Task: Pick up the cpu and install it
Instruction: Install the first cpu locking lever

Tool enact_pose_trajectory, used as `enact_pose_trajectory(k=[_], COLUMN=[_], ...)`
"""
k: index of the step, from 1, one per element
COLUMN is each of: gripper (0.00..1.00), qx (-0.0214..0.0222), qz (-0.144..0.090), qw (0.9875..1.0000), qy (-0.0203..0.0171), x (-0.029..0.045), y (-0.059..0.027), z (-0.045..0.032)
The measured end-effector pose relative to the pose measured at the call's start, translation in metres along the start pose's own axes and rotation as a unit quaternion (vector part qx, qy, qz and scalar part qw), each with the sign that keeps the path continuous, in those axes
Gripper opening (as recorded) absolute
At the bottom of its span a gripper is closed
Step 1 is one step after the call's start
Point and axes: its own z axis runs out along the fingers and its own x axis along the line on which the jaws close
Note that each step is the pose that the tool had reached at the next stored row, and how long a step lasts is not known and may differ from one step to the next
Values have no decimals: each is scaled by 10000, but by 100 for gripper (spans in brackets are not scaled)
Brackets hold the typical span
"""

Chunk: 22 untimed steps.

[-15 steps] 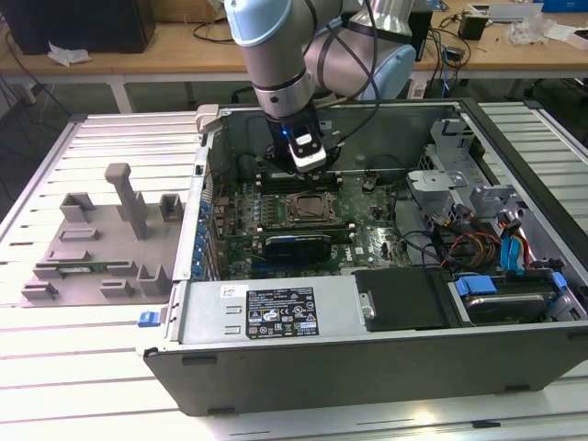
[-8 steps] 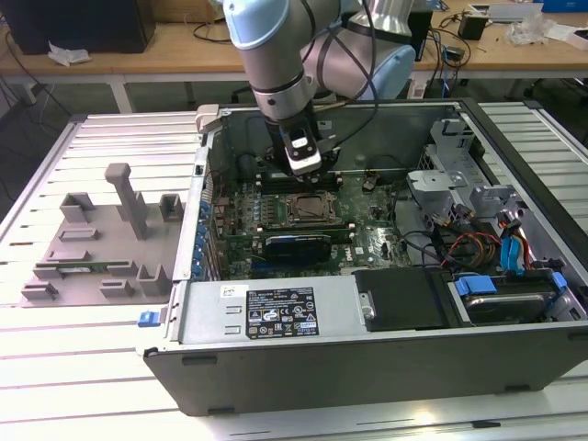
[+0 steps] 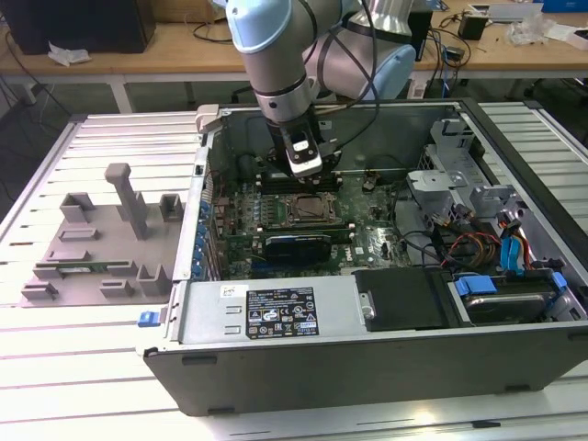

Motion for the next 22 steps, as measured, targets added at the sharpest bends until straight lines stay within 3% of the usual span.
enact_pose_trajectory(k=[8,11,14,15,16,18,20,21,22], gripper=[11,11,11,11,11,11,11,11,11], qx=[8,144,421,489,587,721,900,966,1073], qz=[0,-8,-22,-32,-47,-70,-101,-112,-130], qw=[10000,9999,9990,9987,9981,9971,9956,9949,9937], qy=[-2,38,149,163,182,211,250,264,286], x=[-18,-26,-36,-39,-44,-52,-62,-66,-71], y=[13,18,14,14,13,11,8,7,6], z=[-76,-103,-106,-106,-105,-107,-109,-109,-111])
